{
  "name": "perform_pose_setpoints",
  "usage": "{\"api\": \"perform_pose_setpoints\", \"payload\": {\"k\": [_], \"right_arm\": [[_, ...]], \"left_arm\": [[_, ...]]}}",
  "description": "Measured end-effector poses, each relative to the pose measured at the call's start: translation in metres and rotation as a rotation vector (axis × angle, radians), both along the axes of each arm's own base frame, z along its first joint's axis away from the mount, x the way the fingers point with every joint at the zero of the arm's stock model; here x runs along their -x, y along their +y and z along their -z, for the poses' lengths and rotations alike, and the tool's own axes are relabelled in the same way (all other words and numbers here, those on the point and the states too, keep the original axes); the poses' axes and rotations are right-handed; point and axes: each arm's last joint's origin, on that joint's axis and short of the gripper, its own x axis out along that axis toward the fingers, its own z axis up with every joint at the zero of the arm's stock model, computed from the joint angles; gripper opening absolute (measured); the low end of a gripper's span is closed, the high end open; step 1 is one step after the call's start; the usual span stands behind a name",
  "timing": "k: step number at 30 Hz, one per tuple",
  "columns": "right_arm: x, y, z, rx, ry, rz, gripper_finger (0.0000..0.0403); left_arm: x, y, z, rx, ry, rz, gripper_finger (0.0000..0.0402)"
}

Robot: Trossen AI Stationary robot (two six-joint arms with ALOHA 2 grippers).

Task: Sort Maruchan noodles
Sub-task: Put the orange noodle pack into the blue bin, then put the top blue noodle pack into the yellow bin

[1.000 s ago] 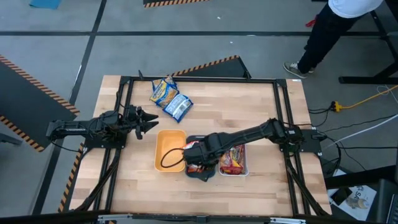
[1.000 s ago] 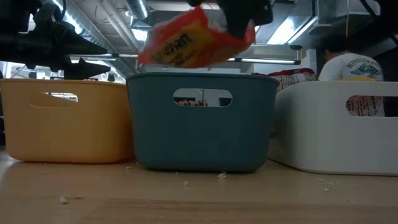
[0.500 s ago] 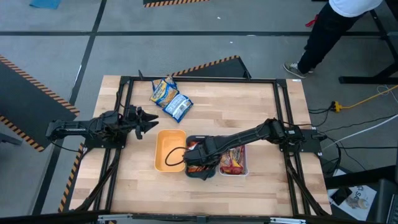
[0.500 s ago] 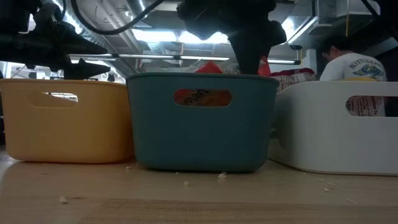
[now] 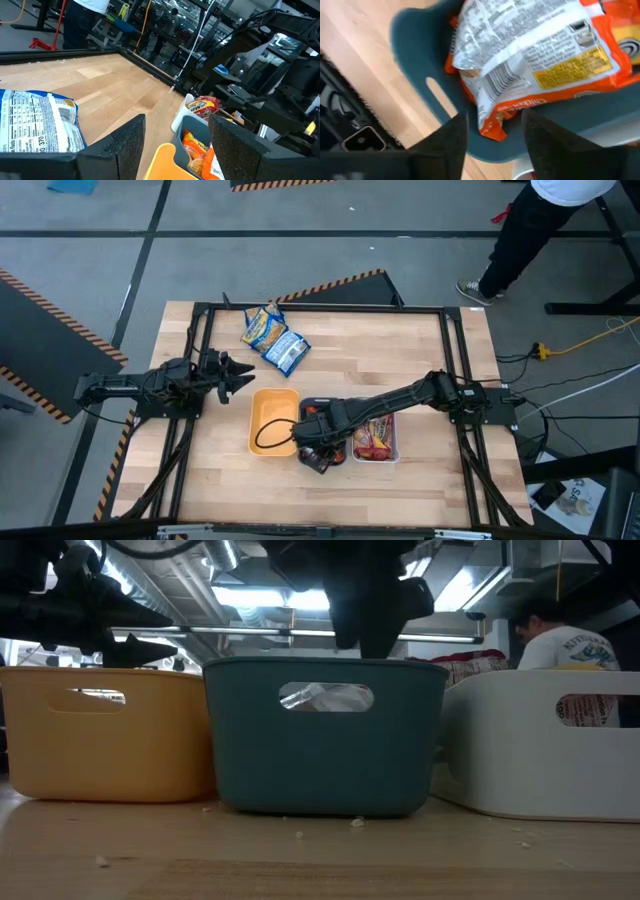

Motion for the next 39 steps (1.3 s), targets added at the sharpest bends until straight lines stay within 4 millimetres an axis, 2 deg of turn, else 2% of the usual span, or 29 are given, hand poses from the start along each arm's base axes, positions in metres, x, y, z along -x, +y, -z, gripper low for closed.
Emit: {"api": "perform_pose_setpoints", "payload": {"k": [7, 10, 13, 17, 22, 29, 32, 35, 39], "right_arm": [[-0.002, -0.004, -0.011, 0.012, -0.066, -0.091, 0.0212], [-0.006, -0.015, -0.018, 0.033, -0.108, -0.128, 0.0215], [-0.013, -0.035, -0.028, 0.052, -0.159, -0.173, 0.0216], [-0.021, -0.068, -0.037, 0.19, -0.222, -0.229, 0.0216], [-0.035, -0.12, -0.04, 0.417, -0.303, -0.267, 0.0216], [-0.054, -0.204, -0.037, 0.473, -0.46, -0.196, 0.0216], [-0.057, -0.232, -0.029, 0.49, -0.485, -0.276, 0.0216], [-0.059, -0.25, -0.013, 0.476, -0.468, -0.358, 0.0221], [-0.064, -0.268, 0.01, 0.46, -0.454, -0.366, 0.0258]], "left_arm": [[0.0, 0.0, 0.0, 0.022, -0.005, 0.001, 0.0212], [0.0, 0.0, 0.0, 0.034, -0.008, 0.0, 0.0212], [0.0, 0.0, 0.0, 0.057, -0.013, 0.001, 0.0212], [0.0, 0.0, 0.0, 0.061, -0.015, -0.01, 0.0212], [0.0, 0.001, 0.0, 0.091, -0.029, -0.044, 0.0212], [0.001, 0.005, 0.0, 0.11, -0.036, -0.085, 0.0212], [0.001, 0.007, 0.0, 0.109, -0.036, -0.094, 0.0212], [0.001, 0.007, 0.0, 0.109, -0.033, -0.093, 0.0212], [0.001, 0.007, 0.0, 0.108, -0.028, -0.091, 0.0212]]}}
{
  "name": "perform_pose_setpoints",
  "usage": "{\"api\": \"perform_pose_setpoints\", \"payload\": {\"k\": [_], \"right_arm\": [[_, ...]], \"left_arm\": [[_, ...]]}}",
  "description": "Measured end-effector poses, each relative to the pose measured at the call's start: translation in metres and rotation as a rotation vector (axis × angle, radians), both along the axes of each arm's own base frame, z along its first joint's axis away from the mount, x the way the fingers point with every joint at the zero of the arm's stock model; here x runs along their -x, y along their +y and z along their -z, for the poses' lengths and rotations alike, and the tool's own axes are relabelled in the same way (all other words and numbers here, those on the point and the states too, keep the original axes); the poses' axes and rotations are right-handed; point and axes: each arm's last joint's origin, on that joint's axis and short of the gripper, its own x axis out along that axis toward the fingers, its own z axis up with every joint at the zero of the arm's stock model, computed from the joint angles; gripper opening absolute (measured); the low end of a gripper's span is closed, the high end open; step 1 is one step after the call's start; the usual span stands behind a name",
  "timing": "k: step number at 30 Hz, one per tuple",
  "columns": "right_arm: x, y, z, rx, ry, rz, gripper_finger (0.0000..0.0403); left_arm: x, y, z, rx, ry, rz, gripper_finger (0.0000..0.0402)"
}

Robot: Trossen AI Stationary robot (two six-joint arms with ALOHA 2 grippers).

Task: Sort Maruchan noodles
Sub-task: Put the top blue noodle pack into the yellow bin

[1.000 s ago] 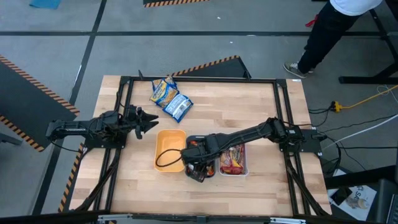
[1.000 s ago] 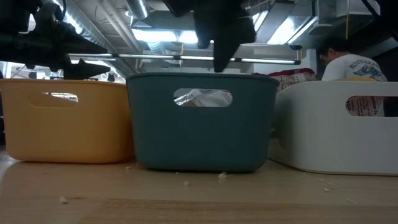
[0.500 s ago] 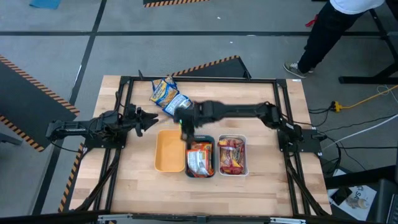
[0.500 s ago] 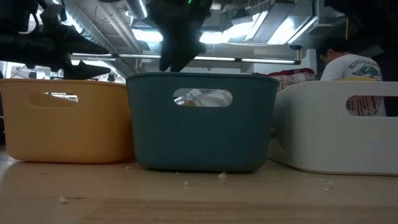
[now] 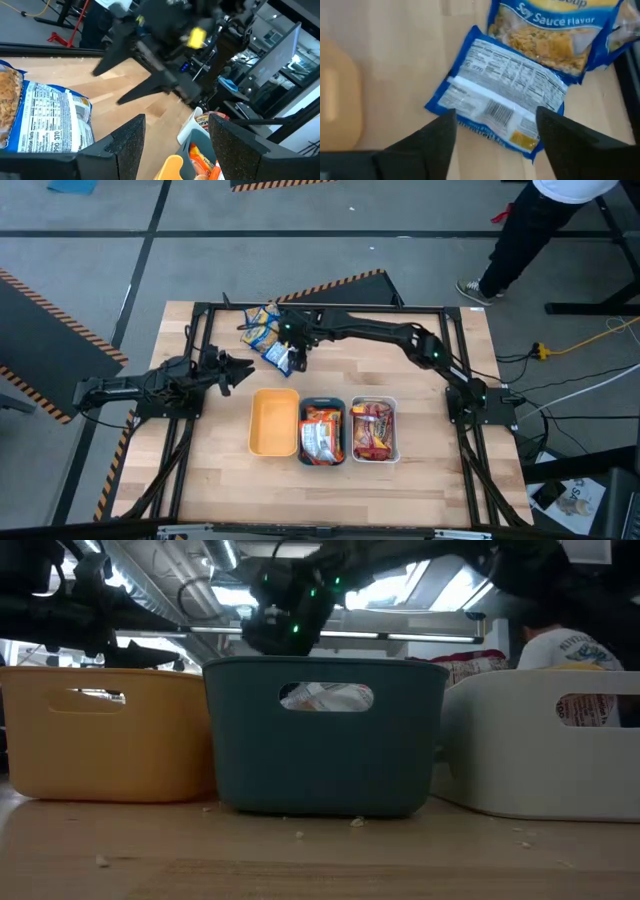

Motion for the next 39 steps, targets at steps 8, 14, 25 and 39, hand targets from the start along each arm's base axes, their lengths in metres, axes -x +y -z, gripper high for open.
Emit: {"api": "perform_pose_setpoints", "payload": {"k": [8, 14, 25, 39], "right_arm": [[0.014, -0.005, 0.008, 0.001, 0.166, 0.056, 0.0326], [0.034, 0.001, -0.045, 0.029, 0.184, 0.007, 0.032], [0.086, 0.011, -0.127, 0.173, 0.143, 0.087, 0.0314], [0.137, 0.025, -0.181, 0.145, 0.088, 0.185, 0.0314]], "left_arm": [[0.002, 0.005, -0.008, -0.018, 0.025, -0.114, 0.0212], [-0.001, 0.015, -0.058, -0.097, 0.195, -0.246, 0.0212], [-0.059, 0.095, -0.077, 0.011, 0.818, -0.374, 0.0212], [-0.041, 0.235, -0.032, 0.235, 0.887, -0.499, 0.0212]]}}
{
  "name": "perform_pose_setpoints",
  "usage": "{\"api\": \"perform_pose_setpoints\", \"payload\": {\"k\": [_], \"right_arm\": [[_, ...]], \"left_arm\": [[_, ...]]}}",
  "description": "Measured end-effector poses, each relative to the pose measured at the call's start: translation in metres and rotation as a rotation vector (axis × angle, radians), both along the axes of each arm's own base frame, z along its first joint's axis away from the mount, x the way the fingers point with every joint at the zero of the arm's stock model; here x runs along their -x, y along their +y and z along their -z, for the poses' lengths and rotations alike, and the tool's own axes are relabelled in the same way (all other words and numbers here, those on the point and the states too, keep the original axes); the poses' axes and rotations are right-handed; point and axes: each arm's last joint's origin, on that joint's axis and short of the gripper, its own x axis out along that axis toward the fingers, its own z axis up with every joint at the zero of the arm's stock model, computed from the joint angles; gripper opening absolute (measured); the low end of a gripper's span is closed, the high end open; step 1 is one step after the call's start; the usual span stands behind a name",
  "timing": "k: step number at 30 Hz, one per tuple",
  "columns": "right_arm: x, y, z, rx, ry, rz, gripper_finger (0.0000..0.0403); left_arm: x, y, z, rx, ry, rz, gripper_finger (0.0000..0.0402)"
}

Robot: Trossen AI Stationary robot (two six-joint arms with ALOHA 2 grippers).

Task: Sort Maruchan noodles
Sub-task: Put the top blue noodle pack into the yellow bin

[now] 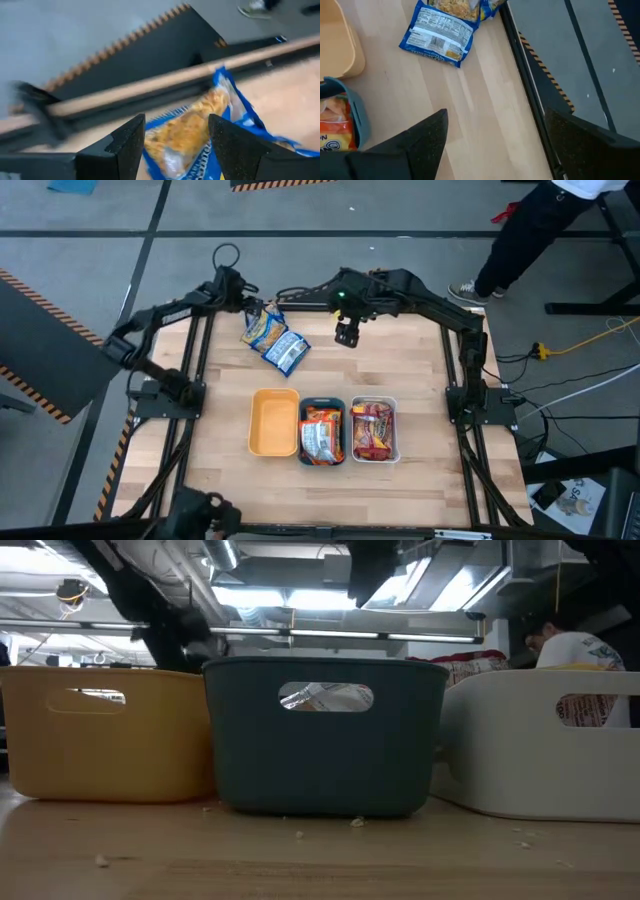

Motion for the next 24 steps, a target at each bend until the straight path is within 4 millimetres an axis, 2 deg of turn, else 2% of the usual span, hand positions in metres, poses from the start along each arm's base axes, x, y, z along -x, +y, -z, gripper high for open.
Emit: {"api": "perform_pose_setpoints", "payload": {"k": [6, 12, 16, 20, 24], "right_arm": [[0.003, 0.001, -0.001, -0.007, 0.013, -0.001, 0.0314], [0.004, 0.002, 0.0, -0.043, 0.02, -0.014, 0.0314], [0.004, 0.003, 0.0, -0.058, 0.016, -0.019, 0.0314], [-0.001, 0.004, 0.003, -0.112, -0.02, -0.062, 0.0314], [-0.015, 0.002, 0.018, -0.163, -0.076, -0.103, 0.0314]], "left_arm": [[-0.013, 0.013, 0.043, 0.176, -0.103, 0.081, 0.0212], [-0.041, 0.002, 0.074, 0.386, -0.218, 0.229, 0.0212], [-0.061, -0.009, 0.077, 0.44, -0.313, 0.323, 0.0212], [-0.078, -0.014, 0.072, 0.43, -0.403, 0.396, 0.0212], [-0.083, -0.015, 0.067, 0.454, -0.488, 0.434, 0.0212]]}}
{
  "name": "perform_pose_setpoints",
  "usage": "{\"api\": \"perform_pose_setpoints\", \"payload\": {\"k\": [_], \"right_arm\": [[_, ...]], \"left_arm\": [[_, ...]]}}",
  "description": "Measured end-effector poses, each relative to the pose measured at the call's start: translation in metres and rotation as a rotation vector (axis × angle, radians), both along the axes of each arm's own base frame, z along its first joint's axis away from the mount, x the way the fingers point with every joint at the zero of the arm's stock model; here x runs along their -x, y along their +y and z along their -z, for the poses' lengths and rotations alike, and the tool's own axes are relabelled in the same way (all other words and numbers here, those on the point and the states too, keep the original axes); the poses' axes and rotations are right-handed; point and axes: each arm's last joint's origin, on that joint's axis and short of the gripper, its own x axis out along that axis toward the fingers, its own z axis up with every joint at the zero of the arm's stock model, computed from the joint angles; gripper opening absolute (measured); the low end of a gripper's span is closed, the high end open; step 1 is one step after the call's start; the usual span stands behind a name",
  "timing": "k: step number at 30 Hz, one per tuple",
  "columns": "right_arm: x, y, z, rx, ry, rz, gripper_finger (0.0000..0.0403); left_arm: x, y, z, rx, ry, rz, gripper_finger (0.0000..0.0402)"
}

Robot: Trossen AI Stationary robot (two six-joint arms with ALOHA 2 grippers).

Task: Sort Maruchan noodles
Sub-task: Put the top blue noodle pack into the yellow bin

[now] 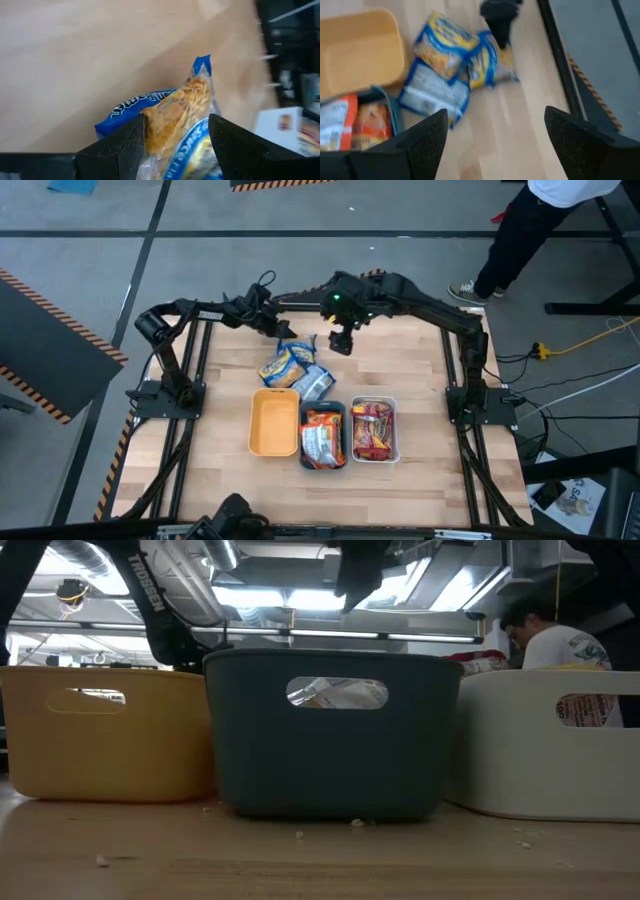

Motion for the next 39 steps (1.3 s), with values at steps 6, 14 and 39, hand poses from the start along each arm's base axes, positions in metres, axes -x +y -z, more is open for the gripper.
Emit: {"api": "perform_pose_setpoints", "payload": {"k": [6, 14, 39], "right_arm": [[-0.032, 0.0, 0.053, -0.024, -0.093, -0.038, 0.0314], [-0.053, -0.004, 0.131, -0.085, -0.277, 0.094, 0.0314], [-0.071, -0.012, 0.211, -0.174, -0.465, 0.223, 0.0314]], "left_arm": [[0.004, 0.002, -0.016, -0.013, -0.058, -0.006, 0.0212], [0.034, 0.005, -0.054, -0.069, -0.06, -0.106, 0.0212], [0.083, -0.116, -0.002, 0.024, 0.39, -0.064, 0.0212]]}}
